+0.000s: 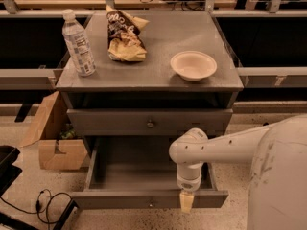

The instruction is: Open middle drawer

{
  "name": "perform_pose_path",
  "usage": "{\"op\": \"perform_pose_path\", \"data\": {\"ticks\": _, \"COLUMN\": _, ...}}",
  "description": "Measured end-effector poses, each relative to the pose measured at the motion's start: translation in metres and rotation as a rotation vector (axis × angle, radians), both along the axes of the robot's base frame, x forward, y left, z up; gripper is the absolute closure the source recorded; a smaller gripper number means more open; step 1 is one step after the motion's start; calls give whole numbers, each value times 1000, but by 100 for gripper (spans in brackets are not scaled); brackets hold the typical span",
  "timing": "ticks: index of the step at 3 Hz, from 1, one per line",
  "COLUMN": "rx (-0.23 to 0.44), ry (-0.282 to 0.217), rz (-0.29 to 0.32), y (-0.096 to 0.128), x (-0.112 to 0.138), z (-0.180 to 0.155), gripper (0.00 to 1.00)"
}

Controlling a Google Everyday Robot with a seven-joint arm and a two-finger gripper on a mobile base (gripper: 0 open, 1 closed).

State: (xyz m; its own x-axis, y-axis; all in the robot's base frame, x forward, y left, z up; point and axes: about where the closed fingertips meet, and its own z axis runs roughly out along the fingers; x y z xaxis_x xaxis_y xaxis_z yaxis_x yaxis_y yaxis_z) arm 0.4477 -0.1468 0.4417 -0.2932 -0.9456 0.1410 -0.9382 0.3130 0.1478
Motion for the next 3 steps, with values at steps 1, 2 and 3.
{"op": "perform_pose_path", "data": {"ticks": 1, "rx": 0, "ry": 0, "rz": 0, "y": 0, "x": 0, "z": 0, "gripper": 0}}
{"op": "perform_pose_path", "data": {"ticks": 2, "rx": 19, "ry": 20, "rz": 6, "y": -2, "x": -15, "z": -11, "gripper": 0}}
{"op": "perform_pose_path", "data": {"ticks": 3, "rx": 22, "ry": 79, "rz": -13, "y": -11, "x": -60, "z": -26, "gripper": 17}}
